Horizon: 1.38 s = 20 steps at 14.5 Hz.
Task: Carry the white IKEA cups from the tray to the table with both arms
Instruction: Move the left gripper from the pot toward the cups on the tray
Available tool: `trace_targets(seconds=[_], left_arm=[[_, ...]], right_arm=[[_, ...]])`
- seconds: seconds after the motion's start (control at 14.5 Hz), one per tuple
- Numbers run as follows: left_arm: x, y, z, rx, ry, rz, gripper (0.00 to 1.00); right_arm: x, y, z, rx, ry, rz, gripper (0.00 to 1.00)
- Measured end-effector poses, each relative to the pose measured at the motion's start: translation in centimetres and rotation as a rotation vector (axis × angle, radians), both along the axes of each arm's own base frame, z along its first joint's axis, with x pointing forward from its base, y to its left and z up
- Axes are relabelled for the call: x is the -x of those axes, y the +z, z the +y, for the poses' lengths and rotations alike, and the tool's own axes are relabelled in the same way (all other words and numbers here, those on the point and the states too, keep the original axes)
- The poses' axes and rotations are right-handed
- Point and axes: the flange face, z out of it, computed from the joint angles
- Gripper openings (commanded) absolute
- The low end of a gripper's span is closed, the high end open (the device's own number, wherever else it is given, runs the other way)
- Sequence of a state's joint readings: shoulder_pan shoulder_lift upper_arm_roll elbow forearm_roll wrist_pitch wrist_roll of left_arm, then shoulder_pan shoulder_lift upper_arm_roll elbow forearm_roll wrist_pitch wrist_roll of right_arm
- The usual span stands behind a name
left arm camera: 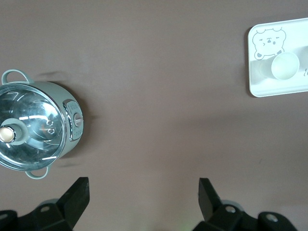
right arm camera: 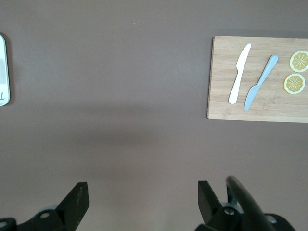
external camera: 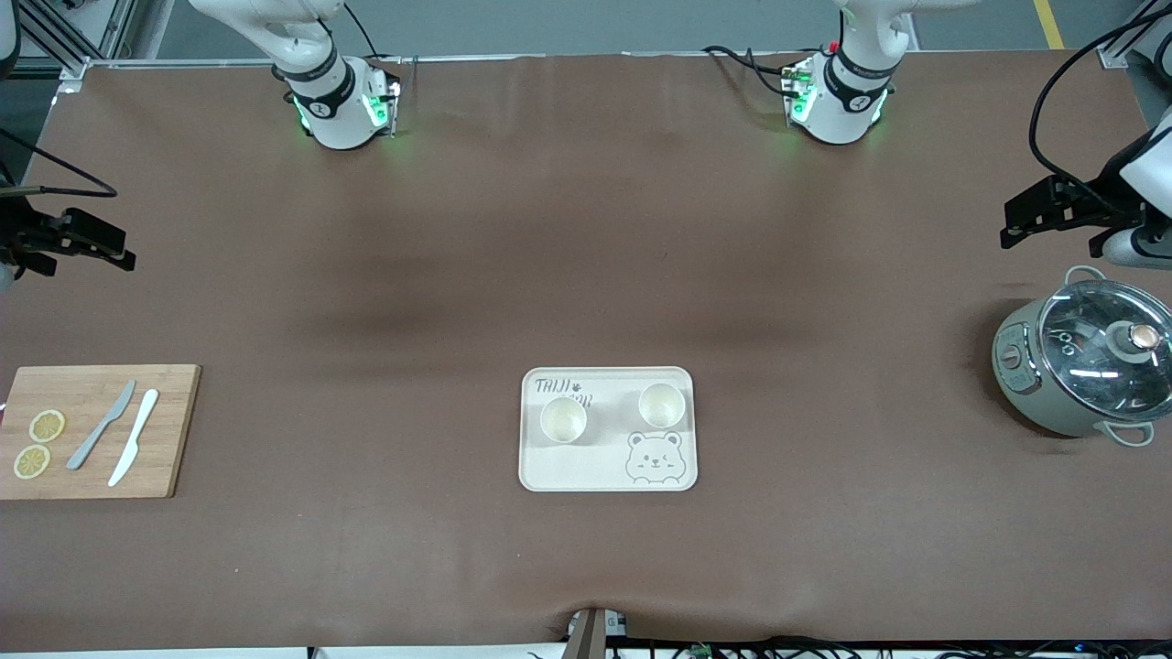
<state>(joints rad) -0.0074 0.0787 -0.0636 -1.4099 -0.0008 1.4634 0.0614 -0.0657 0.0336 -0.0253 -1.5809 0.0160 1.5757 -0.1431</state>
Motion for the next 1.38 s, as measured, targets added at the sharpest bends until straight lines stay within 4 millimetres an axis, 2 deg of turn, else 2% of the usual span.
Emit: trace_targets(seconds=[0.34,0.62,0.97,1.17,1.38], left_arm=[[-0.1,-0.1,0.0,0.000,-0.001,-0.004,1.00],[-1.6,-1.6,-1.2,0.010,-0.013,-0.025,1.00],[-4.2,-5.7,-6.3,0.056,0.045,-0.024,1.00],[-5.2,-8.7,-9.7,0.057,0.060,-0.005,1.00],[-5.8,-11.8,-12.2,0.061,0.083,-0.005,1.00]], right_arm=[[0.0,0.0,0.0,0.000,0.000,0.000,1.00],[0.0,0.0,0.0,0.000,0.000,0.000,1.00],[0.0,0.0,0.1,0.000,0.002,0.001,1.00],[0.0,0.0,0.2,0.000,0.003,0.001,1.00],[0.0,0.0,0.2,0.000,0.003,0.001,1.00]])
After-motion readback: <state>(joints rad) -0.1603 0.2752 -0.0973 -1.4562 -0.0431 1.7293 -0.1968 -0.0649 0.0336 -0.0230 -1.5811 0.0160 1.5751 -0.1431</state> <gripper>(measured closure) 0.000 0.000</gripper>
